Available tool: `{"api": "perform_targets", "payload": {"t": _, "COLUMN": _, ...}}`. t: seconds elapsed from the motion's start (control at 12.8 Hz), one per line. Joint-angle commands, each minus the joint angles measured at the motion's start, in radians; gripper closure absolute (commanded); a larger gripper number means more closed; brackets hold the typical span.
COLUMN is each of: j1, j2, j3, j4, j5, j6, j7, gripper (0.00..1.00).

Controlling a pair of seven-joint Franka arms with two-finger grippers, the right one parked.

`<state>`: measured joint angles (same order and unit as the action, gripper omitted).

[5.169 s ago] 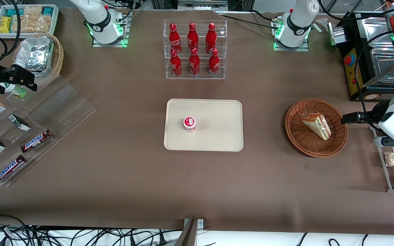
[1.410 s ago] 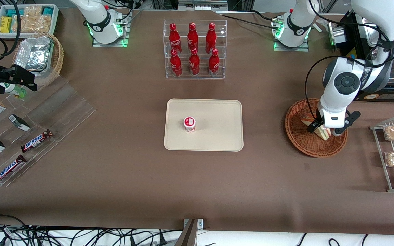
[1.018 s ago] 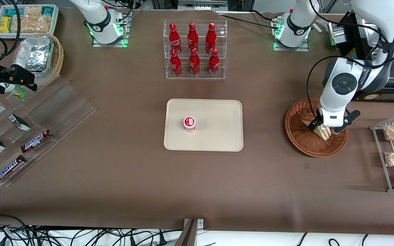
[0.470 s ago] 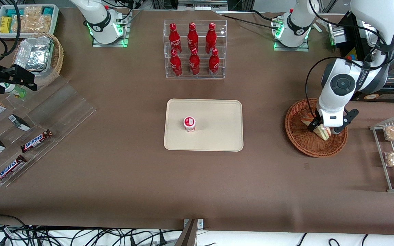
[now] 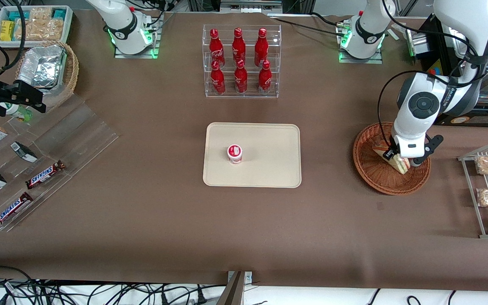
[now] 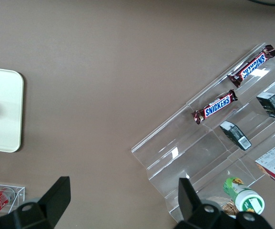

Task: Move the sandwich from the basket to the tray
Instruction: 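Close the left gripper on the sandwich and lift it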

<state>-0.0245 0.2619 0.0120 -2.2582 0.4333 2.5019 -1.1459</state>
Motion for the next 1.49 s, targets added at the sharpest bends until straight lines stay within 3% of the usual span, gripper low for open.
{"api": "perform_targets", "payload": {"t": 0.0, "j1": 0.0, "j2": -0.001, "j3": -0.003, "j4": 0.002, "j5": 0.035, "j6": 0.005, "j7": -0.02, "gripper": 0.64}}
{"api": "perform_targets", "payload": {"t": 0.39, "j1": -0.006, "j2": -0.026, "j3": -0.004, "j4": 0.026, "j5": 0.035, "j6": -0.026, "j7": 0.027, "gripper": 0.66}}
{"api": "perform_targets", "payload": {"t": 0.7, "j1": -0.005, "j2": -0.032, "j3": -0.041, "j4": 0.123, "j5": 0.007, "j6": -0.242, "j7": 0.259, "gripper": 0.66}}
{"api": "perform_targets", "payload": {"t": 1.02, "j1": -0.005, "j2": -0.059, "j3": -0.116, "j4": 0.3, "j5": -0.151, "j6": -0.536, "j7": 0.502, "gripper": 0.65}}
{"api": "perform_targets", "payload": {"t": 1.17, "j1": -0.009, "j2": -0.058, "j3": -0.141, "j4": 0.435, "j5": -0.302, "j6": -0.697, "j7": 0.667, "gripper": 0.64}}
{"api": "perform_targets", "payload": {"t": 1.41, "j1": -0.008, "j2": -0.059, "j3": -0.251, "j4": 0.5, "j5": -0.334, "j6": -0.73, "j7": 0.712, "gripper": 0.64}}
